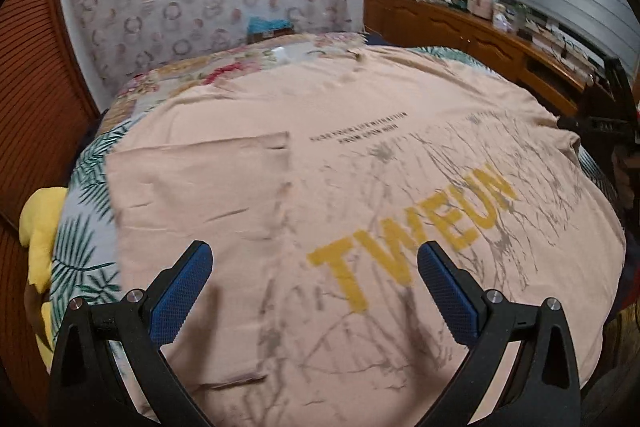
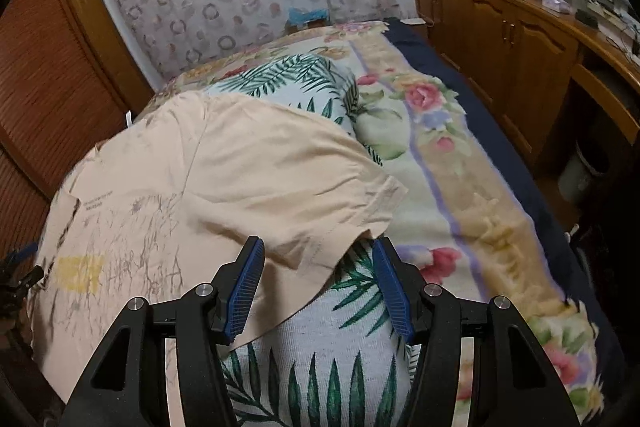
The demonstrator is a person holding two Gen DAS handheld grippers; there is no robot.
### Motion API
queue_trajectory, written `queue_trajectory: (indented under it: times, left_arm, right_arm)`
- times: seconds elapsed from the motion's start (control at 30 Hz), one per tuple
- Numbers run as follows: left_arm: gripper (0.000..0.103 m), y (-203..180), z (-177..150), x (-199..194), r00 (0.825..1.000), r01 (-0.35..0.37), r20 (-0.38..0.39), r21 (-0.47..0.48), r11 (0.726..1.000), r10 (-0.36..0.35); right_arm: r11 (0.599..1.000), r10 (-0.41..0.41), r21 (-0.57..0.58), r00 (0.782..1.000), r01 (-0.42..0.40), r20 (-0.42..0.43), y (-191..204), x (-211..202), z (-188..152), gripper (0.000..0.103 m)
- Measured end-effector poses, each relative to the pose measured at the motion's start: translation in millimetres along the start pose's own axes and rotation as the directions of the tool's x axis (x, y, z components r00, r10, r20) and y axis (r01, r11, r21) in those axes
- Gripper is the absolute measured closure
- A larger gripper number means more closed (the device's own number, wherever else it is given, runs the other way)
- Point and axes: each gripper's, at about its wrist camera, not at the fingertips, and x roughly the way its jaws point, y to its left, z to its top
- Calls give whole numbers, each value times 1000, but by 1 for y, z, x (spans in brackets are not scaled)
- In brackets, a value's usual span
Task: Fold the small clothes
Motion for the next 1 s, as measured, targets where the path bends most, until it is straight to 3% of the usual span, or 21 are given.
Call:
queue_trajectory:
  times: [0.17,0.23,0.33,0.5,0.73,0.87,1.0]
  left_arm:
    - [0,-7,0,-2,1000,30,1,-7,1000,-30]
    - [0,-8,0,0,1000,31,-3,-8,999,-31]
    - [0,-9,-1,5,999,31,-12,-9,999,-31]
    - [0,-10,-5,14,999,26,-38,-10,1000,-26]
    - [0,-11,-6,23,997,12,-82,-8,1000,-12]
    - [0,-13,-7,23,996,7,-85,-3,1000,-8]
    - [0,-14,-6,23,996,8,-86,-5,1000,-8]
  right_arm:
    - [995,-67,-78,998,67,-4,10,5,5,68]
    - [985,-99,-145,995,98,2,17,6,3,87]
    - [963,-137,-232,990,137,16,31,10,0,97]
    - [959,-106,-257,993,116,53,40,5,2,100]
    - [952,29,-306,988,19,152,67,-22,14,100]
    - [922,135,-382,977,-62,167,101,-33,16,100]
    - [877,246,-450,962,-168,120,135,-30,12,100]
